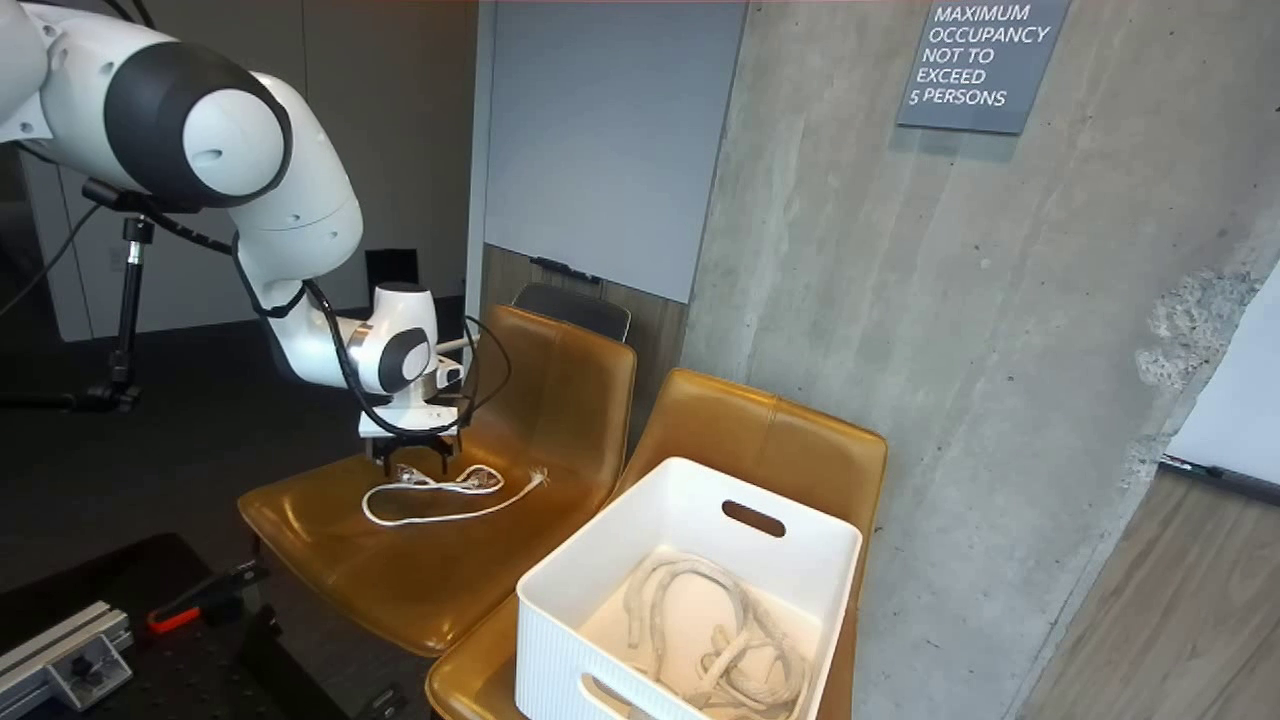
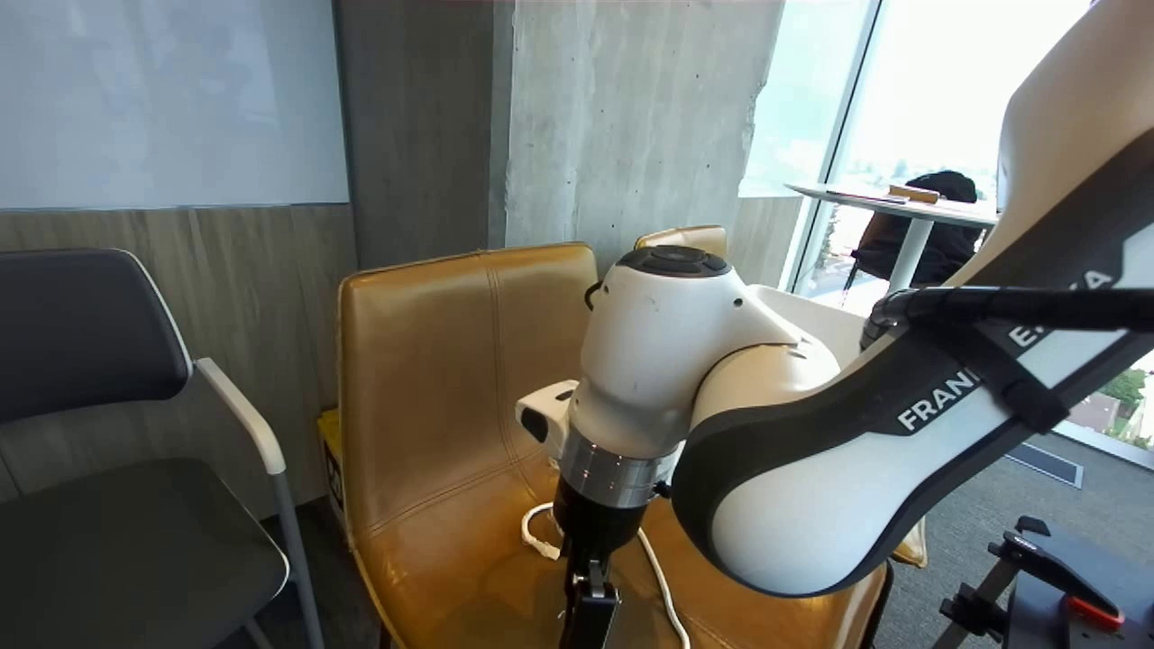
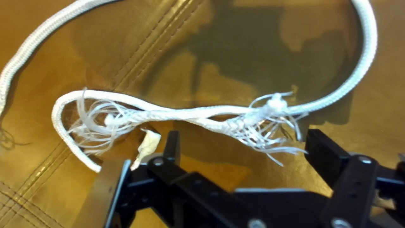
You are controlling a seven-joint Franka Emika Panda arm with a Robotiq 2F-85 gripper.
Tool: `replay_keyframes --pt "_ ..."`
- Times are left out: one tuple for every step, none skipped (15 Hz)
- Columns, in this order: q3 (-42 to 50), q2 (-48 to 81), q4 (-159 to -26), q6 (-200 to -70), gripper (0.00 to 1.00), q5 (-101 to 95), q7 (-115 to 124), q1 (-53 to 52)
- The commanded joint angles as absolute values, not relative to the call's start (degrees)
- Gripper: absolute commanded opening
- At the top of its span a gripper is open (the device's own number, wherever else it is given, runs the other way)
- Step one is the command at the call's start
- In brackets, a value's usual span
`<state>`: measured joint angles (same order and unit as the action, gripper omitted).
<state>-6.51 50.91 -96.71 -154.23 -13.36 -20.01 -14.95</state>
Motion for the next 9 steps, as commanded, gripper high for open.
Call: replay_keyframes --pt "-1.83 50.34 -95.58 -152.68 1.00 -17.83 -15.99 -17.16" --pt "-0.85 50.33 -95.53 -152.61 1.00 -18.63 -15.12 -17.54" --pt "-0.10 50.45 -95.51 -152.47 1.00 -19.34 -14.23 -17.85" --pt "0.61 50.62 -95.46 -152.29 1.00 -19.99 -13.14 -18.47" --pt "1.03 50.97 -95.32 -152.17 1.00 -20.51 -12.21 -18.92" --pt "1.01 51.10 -95.32 -151.89 1.00 -20.81 -11.44 -19.33" --pt "0.89 51.25 -95.29 -151.66 1.00 -20.94 -10.80 -19.65" --pt "0.46 51.38 -95.16 -151.22 1.00 -20.83 -10.43 -19.88" --pt "0.32 51.56 -94.98 -150.68 1.00 -20.87 -10.06 -20.24"
